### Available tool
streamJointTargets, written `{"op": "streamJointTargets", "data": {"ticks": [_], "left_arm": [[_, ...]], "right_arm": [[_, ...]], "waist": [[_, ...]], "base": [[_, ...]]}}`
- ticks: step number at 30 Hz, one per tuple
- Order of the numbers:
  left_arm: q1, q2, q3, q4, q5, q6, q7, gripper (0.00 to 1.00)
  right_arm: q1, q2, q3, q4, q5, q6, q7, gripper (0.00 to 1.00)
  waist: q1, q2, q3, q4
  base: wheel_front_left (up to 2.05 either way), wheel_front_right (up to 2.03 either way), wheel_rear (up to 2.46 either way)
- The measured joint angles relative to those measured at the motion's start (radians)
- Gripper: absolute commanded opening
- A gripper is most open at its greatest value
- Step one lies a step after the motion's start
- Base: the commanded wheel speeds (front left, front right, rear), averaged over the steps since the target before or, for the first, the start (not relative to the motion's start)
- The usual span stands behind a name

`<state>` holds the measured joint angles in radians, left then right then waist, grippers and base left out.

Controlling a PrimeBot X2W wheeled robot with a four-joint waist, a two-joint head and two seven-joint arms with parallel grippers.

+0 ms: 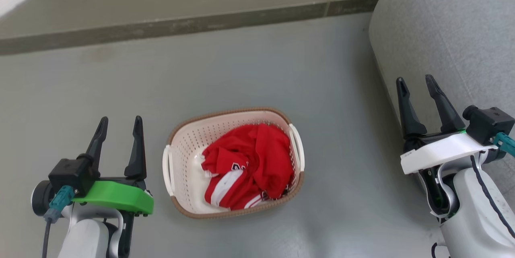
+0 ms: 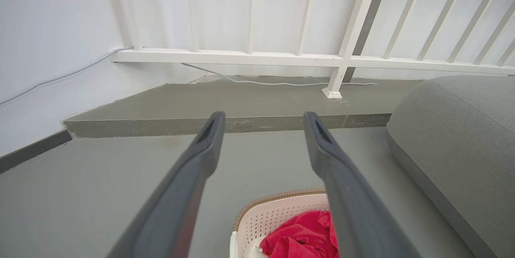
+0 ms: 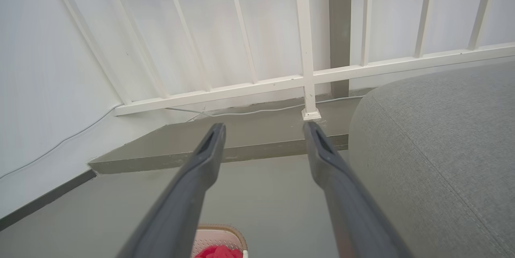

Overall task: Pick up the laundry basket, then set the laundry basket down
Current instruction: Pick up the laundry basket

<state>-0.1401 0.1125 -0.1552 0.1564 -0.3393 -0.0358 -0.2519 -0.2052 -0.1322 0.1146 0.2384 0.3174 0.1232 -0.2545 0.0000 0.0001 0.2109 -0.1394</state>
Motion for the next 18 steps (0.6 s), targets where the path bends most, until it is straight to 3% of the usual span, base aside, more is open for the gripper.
{"op": "streamJointTargets", "data": {"ticks": [18], "left_arm": [[-0.110,0.000,-0.037,0.046,0.000,-0.023,0.047,1.00]], "right_arm": [[-0.047,0.005,0.034,0.061,0.010,0.000,0.000,1.00]], "waist": [[0.0000,0.0000,0.183,0.002]], "base": [[0.00,0.00,0.00]]}}
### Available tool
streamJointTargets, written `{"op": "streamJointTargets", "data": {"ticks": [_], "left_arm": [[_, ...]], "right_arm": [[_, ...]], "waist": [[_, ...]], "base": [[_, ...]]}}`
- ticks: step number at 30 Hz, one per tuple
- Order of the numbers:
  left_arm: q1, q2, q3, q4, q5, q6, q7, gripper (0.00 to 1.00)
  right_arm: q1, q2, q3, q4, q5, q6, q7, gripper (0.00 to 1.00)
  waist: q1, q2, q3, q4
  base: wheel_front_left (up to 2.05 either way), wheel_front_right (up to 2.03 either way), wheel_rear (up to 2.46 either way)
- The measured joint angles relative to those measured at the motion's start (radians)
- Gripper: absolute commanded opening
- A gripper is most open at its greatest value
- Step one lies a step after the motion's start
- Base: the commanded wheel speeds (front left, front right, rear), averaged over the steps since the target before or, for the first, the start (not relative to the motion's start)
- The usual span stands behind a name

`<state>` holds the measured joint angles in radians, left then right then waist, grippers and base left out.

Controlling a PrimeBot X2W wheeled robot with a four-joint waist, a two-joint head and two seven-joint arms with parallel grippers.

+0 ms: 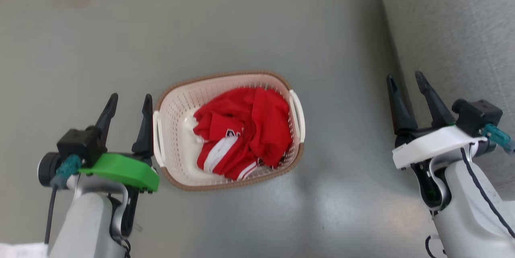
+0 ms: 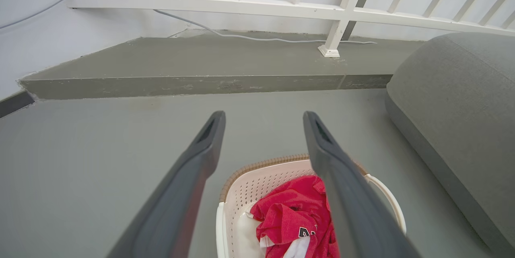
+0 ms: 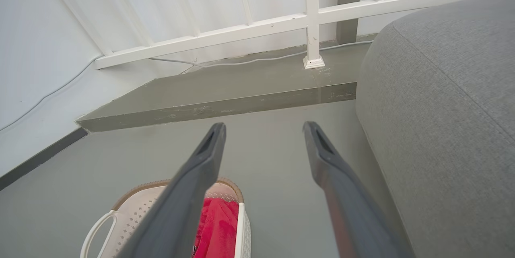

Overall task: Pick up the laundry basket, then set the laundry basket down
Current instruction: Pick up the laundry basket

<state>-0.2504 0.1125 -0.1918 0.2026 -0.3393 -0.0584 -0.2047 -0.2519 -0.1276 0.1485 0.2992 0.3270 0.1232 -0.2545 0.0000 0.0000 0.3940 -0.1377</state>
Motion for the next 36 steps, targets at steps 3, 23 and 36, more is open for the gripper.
{"op": "streamJointTargets", "data": {"ticks": [3,23,36], "left_arm": [[-0.030,-0.001,-0.002,0.031,-0.001,-0.003,0.011,1.00],[-0.271,-0.011,-0.012,0.307,-0.025,-0.031,0.099,1.00],[-0.404,-0.033,-0.042,0.436,-0.026,-0.046,0.131,1.00]], "right_arm": [[-0.021,0.000,0.004,0.018,0.005,0.000,0.000,1.00],[-0.219,0.001,0.128,0.256,0.050,0.000,0.002,1.00],[-0.351,0.003,0.197,0.374,0.063,0.000,0.011,1.00]], "waist": [[0.0000,0.0000,0.035,0.005],[0.0001,0.0000,0.278,0.036],[0.0001,0.0000,0.392,0.057]], "base": [[0.00,0.00,0.00],[0.00,0.00,0.00],[0.00,0.00,0.00]]}}
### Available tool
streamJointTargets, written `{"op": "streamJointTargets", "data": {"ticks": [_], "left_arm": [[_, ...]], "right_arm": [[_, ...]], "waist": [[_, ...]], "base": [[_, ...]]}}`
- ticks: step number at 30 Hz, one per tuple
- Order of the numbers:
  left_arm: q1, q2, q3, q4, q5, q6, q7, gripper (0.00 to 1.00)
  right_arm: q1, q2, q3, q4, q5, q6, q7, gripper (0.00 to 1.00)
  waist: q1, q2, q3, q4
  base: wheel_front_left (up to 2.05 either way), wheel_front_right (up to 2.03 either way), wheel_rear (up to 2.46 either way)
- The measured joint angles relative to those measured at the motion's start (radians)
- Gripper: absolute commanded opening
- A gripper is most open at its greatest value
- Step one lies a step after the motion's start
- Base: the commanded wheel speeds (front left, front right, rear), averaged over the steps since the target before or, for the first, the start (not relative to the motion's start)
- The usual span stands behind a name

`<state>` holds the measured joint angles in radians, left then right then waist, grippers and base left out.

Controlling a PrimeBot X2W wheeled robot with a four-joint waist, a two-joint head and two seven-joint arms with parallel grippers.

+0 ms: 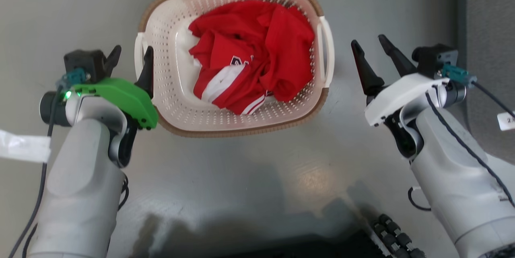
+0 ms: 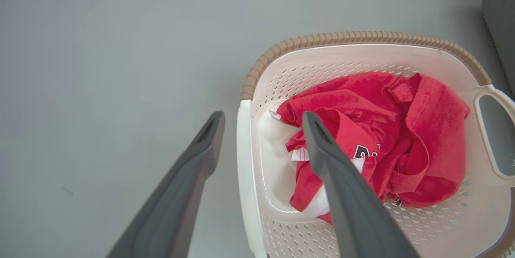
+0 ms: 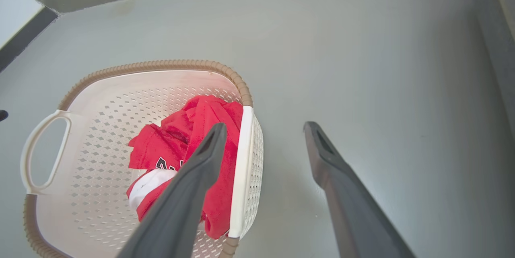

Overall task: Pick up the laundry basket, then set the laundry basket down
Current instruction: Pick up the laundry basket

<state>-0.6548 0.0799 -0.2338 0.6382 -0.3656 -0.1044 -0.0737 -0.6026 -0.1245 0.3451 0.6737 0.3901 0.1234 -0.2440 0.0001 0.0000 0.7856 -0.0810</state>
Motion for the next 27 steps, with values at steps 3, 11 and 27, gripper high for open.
{"op": "streamJointTargets", "data": {"ticks": [3,11,27], "left_arm": [[-0.035,-0.005,-0.002,0.035,-0.001,0.000,0.011,1.00],[-0.099,-0.011,-0.010,0.132,-0.014,-0.002,0.036,1.00],[-0.215,-0.026,-0.044,0.236,-0.036,-0.019,0.052,1.00]], "right_arm": [[-0.032,-0.004,0.014,0.028,0.000,0.000,0.003,1.00],[-0.111,-0.001,0.070,0.099,0.000,0.000,0.013,1.00],[-0.231,0.022,0.118,0.205,0.044,0.000,0.012,1.00]], "waist": [[0.0000,0.0000,0.028,0.006],[0.0000,0.0000,0.098,0.023],[0.0000,0.0000,0.194,0.029]], "base": [[0.00,0.00,0.00],[0.00,0.00,0.00],[0.00,0.00,0.00]]}}
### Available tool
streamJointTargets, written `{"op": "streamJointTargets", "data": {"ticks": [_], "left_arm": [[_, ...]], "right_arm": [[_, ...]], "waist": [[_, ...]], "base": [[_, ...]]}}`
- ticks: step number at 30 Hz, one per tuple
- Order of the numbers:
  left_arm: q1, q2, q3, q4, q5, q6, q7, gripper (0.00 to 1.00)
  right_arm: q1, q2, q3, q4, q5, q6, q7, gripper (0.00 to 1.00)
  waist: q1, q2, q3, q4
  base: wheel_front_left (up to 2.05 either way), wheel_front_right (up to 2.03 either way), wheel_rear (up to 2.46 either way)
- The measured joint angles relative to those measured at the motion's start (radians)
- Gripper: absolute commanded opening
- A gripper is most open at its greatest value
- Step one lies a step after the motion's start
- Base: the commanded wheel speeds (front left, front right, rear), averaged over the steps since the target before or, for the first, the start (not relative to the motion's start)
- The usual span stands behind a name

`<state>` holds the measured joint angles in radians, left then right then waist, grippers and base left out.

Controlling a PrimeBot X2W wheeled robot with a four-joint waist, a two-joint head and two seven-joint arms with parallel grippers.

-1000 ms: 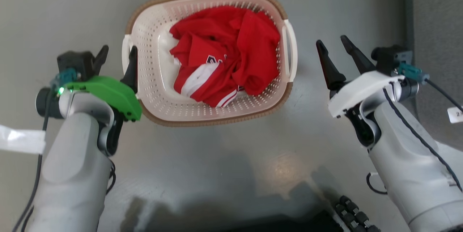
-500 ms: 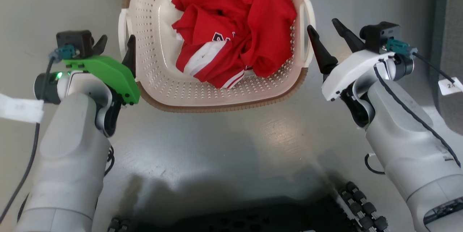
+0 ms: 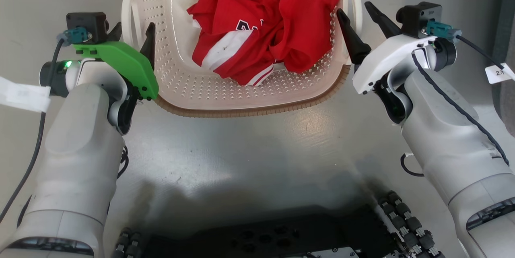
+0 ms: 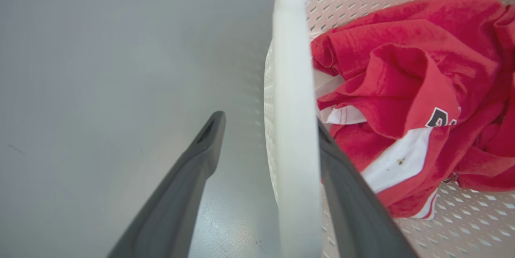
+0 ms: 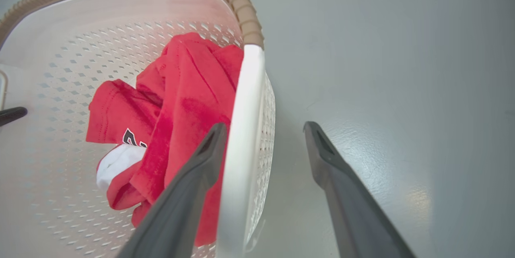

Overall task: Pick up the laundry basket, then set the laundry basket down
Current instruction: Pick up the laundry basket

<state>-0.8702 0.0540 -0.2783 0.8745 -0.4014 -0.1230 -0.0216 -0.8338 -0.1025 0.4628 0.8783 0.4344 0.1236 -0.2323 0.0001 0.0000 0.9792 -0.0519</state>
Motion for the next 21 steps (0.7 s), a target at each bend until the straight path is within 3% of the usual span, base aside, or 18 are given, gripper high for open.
{"op": "streamJointTargets", "data": {"ticks": [3,5,6,7,9,10,21], "left_arm": [[-0.014,-0.001,-0.009,0.023,0.000,0.000,-0.003,0.96],[-0.017,-0.001,-0.013,0.032,0.000,0.000,-0.006,0.78],[-0.021,-0.002,-0.014,0.039,-0.001,0.000,-0.006,0.59],[-0.026,-0.004,-0.016,0.045,-0.003,-0.003,-0.009,0.40],[-0.034,-0.014,-0.020,0.053,-0.008,-0.007,-0.015,0.13],[-0.036,-0.019,-0.021,0.055,-0.010,-0.008,-0.017,0.00],[-0.051,-0.033,-0.061,0.127,-0.025,-0.008,-0.055,0.00]], "right_arm": [[-0.009,0.002,0.007,0.016,0.007,0.000,-0.002,1.00],[-0.013,0.002,0.011,0.030,0.010,0.000,-0.004,0.95],[-0.017,0.002,0.014,0.035,0.014,0.000,-0.005,0.76],[-0.020,0.002,0.017,0.039,0.018,0.001,-0.006,0.48],[-0.024,0.009,0.025,0.043,0.027,0.003,-0.006,0.04],[-0.026,0.012,0.029,0.045,0.033,0.008,-0.009,0.00],[-0.042,0.031,0.065,0.094,0.068,-0.001,-0.015,0.00]], "waist": [[0.0000,0.0000,0.011,-0.001],[0.0000,0.0000,0.014,-0.002],[0.0000,0.0000,0.015,-0.002],[-0.0001,0.0000,0.015,-0.002],[-0.0001,0.0000,0.016,-0.002],[-0.0001,0.0000,0.017,-0.002],[0.0000,0.0000,-0.015,-0.006]], "base": [[0.00,0.00,0.00],[0.00,0.00,0.00],[0.00,0.00,0.00],[0.00,0.00,0.00],[0.00,0.00,0.00],[0.00,0.00,0.00],[0.00,0.00,0.00]]}}
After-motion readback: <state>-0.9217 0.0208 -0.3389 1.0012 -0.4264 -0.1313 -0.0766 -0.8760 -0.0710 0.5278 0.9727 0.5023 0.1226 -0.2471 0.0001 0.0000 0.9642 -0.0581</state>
